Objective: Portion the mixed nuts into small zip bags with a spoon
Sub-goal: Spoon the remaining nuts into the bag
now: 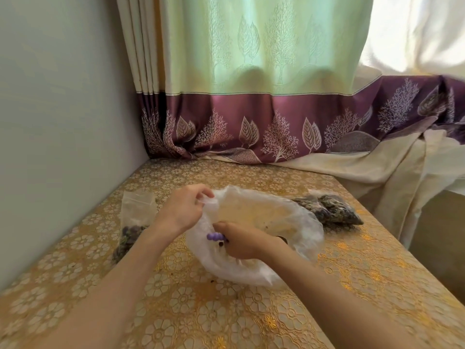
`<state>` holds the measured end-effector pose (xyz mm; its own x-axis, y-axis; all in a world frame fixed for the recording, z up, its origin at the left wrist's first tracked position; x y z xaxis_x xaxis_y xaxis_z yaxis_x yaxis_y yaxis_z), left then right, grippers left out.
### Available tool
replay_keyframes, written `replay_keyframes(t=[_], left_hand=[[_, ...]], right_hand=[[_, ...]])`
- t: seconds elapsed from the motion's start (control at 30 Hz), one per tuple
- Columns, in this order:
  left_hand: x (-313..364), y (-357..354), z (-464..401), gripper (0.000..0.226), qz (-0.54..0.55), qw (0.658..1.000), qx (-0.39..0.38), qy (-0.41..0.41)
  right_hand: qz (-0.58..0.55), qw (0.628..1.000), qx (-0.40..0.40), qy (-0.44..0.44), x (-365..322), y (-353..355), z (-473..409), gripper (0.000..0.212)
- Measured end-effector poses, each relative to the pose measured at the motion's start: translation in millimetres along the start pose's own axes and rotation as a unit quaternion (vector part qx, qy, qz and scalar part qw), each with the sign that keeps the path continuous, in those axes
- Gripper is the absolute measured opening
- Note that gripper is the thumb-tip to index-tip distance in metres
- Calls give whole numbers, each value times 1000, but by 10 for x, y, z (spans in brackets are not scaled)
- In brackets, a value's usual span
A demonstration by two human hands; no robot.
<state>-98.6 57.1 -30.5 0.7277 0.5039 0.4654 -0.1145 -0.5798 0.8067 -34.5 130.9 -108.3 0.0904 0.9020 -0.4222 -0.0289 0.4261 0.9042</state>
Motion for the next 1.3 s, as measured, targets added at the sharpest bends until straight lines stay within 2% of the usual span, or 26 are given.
replay_keyframes(t=[0.07, 0.17, 0.3, 0.4, 0.53, 0.6, 0.67, 0.77, 0.83, 0.87, 0.97, 1.03, 1.13, 1.2, 1.3], left_hand=[[-2, 28, -24, 30, 5, 1000, 5, -6], [-11, 79, -49, 30, 0, 1000, 28, -2], [-18, 182, -66, 34, -1, 999, 50, 1], [-8, 261, -69, 34, -11, 998, 67, -4], [-5, 327, -85, 34, -12, 998, 66, -4], [-11, 377, -91, 34, -8, 997, 76, -4], [-8, 420, -78, 33, -5, 996, 88, -10], [0, 479, -37, 31, 5, 994, 107, -26], [-5, 513, -8, 29, 13, 992, 122, -38], [-8, 527, 5, 29, 15, 991, 128, -44], [-9, 550, 23, 28, 15, 987, 146, -60], [-32, 530, 26, 29, 30, 986, 152, -57], [-191, 411, 37, 39, 125, 983, 134, 8], [-352, 263, 80, 50, 202, 971, 107, 76], [-555, 59, 193, 60, 264, 949, 82, 150]], right_hand=[[17, 999, -33, -3, 16, -65, -12, 23], [7, 1000, 12, 8, -11, 34, -26, 23], [23, 999, -32, 6, 26, -65, -35, 18], [-17, 1000, 17, -5, 59, 58, -32, 24], [-18, 1000, -7, -4, 72, 72, 24, 34], [-74, 995, 60, -17, 127, 265, 71, 30], [-189, 968, 165, -27, 220, 591, 165, 29], [-397, 875, 275, -39, 412, 1023, 376, 26], [-458, 827, 321, -54, 558, 1171, 508, 27], [-456, 822, 332, -69, 628, 1180, 560, 34], [-386, 840, 354, -145, 842, 1052, 689, 67], [-380, 829, 373, -172, 987, 925, 753, 80], [-416, 803, 374, -207, 1173, 721, 807, 81], [-457, 790, 336, -233, 1245, 546, 817, 74], [-486, 793, 278, -241, 1283, 371, 829, 64]])
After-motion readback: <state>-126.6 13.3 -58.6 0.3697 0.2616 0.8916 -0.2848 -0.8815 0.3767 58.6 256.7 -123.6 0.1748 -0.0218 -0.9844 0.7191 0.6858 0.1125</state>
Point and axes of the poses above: each hand's wrist, its own z-axis away from the middle knuckle, its own y-axis out of the back of the hand, x = y × z, the point moved 8 cm from there along -z, towards the middle knuckle, and after that the axes turned 2 degrees about -z, right-handed, at the moved point
